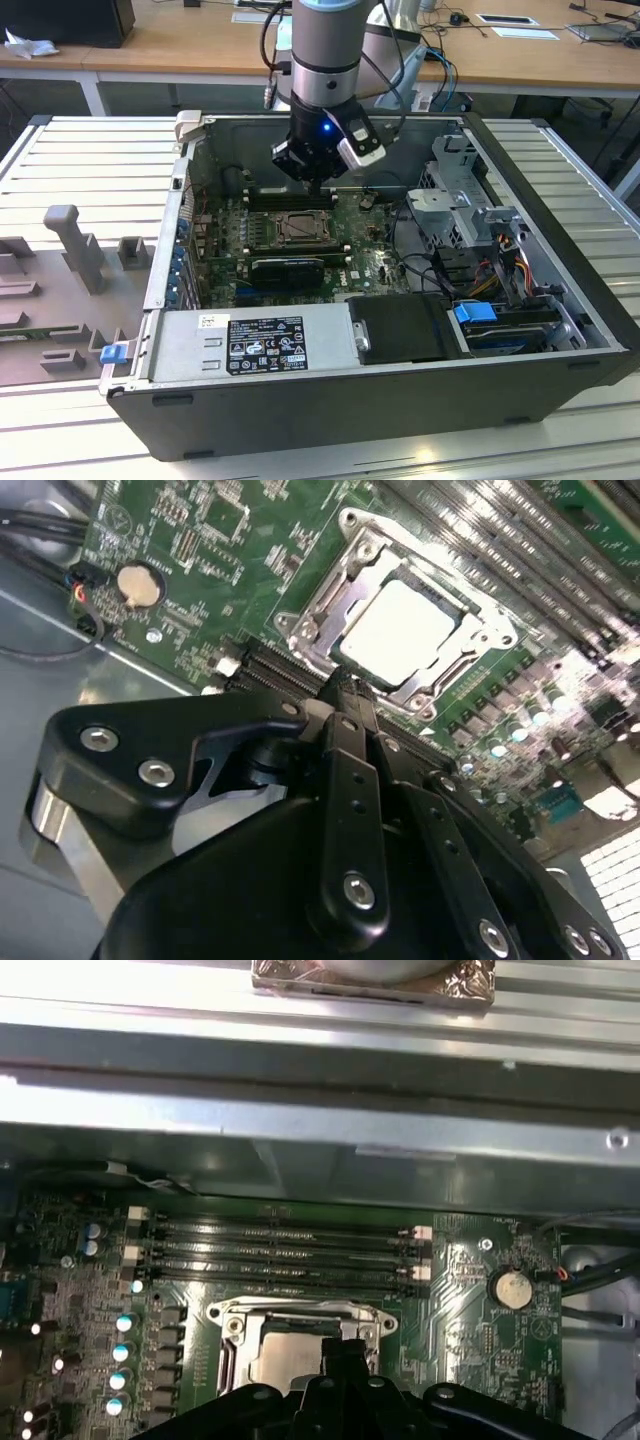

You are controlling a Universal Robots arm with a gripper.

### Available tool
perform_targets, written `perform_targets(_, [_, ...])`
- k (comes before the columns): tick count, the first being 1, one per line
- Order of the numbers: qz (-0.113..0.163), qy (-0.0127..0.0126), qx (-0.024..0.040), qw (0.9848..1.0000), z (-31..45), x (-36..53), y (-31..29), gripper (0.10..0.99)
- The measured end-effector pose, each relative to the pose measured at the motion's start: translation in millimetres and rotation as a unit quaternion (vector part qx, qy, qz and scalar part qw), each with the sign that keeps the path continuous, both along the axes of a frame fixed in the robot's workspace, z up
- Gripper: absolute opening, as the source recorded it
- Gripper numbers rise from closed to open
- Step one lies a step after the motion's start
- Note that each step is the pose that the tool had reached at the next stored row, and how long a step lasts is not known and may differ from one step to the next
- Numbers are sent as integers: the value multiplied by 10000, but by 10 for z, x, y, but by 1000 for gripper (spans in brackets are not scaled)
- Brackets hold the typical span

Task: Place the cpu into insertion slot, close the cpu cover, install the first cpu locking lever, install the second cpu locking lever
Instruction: 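Install the second cpu locking lever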

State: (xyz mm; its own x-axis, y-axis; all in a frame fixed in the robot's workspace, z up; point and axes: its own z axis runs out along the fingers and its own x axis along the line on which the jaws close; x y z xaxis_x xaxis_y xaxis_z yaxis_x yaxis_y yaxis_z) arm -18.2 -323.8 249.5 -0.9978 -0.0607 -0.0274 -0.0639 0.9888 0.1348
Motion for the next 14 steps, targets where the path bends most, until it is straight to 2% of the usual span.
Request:
perform_targets(2, [0, 0, 0, 10000, -10, -7, -111, 106])
perform_targets(4, [0, 0, 0, 10000, -16, -10, -185, 106])
perform_targets(11, [0, 0, 3, 10000, -46, -12, -269, 106])
perform_targets(12, [0, 0, 4, 10000, -60, -15, -286, 106])
perform_targets(13, [0, 0, 7, 10000, -90, -25, -332, 106])
perform_targets(14, [0, 0, 7, 10000, -98, -29, -344, 106])
